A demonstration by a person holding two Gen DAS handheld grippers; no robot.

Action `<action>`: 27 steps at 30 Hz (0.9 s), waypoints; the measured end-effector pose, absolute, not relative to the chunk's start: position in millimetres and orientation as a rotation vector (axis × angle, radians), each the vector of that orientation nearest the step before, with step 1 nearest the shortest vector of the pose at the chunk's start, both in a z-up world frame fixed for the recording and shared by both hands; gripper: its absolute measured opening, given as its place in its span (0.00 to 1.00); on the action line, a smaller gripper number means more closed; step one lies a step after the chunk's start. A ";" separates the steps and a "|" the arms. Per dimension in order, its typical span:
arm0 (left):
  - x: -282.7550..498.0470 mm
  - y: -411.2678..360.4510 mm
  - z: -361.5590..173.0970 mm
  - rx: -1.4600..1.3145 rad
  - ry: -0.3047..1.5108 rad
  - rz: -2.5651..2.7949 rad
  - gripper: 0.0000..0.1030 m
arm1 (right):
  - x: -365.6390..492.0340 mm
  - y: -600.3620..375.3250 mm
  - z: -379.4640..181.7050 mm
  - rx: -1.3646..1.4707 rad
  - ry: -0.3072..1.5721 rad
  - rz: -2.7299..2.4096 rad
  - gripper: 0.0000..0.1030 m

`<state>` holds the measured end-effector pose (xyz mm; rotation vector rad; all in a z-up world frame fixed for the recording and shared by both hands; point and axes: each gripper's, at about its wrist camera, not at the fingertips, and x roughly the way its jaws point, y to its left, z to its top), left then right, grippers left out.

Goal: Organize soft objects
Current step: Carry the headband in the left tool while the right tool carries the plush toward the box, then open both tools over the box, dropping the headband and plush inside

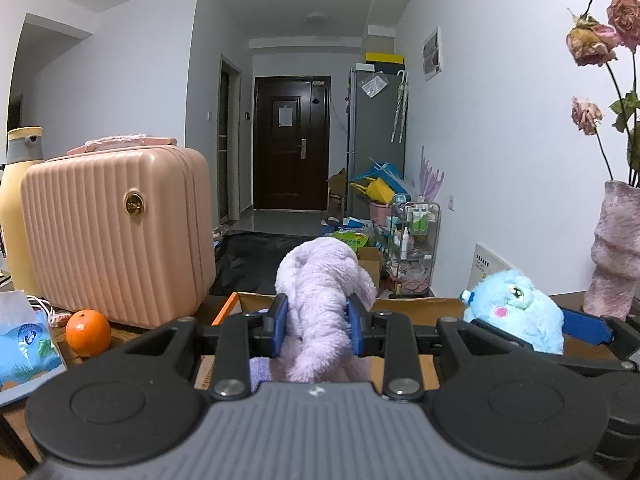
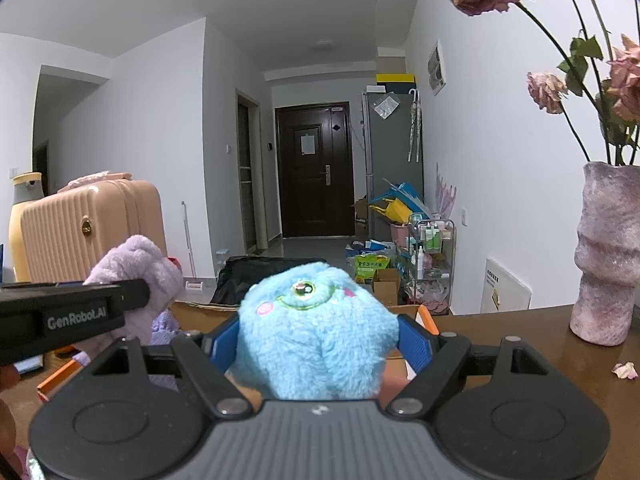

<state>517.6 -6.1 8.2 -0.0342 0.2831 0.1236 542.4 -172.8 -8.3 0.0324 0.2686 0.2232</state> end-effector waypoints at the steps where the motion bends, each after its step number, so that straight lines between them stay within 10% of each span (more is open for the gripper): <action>1: 519.2 -6.0 8.1 -0.032 0.285 0.126 0.30 | 544.7 -172.5 -8.1 0.030 0.270 0.224 0.77; 13: 536.1 -5.3 2.6 -0.023 0.320 0.126 0.32 | 558.6 -164.0 -10.5 -0.014 0.308 0.228 0.82; 24: 533.9 5.2 2.4 -0.062 0.311 0.231 1.00 | 566.6 -177.9 -13.9 0.031 0.345 0.146 1.00; 27: 531.8 6.4 3.1 -0.050 0.296 0.277 1.00 | 566.4 -178.5 -14.2 0.030 0.346 0.143 1.00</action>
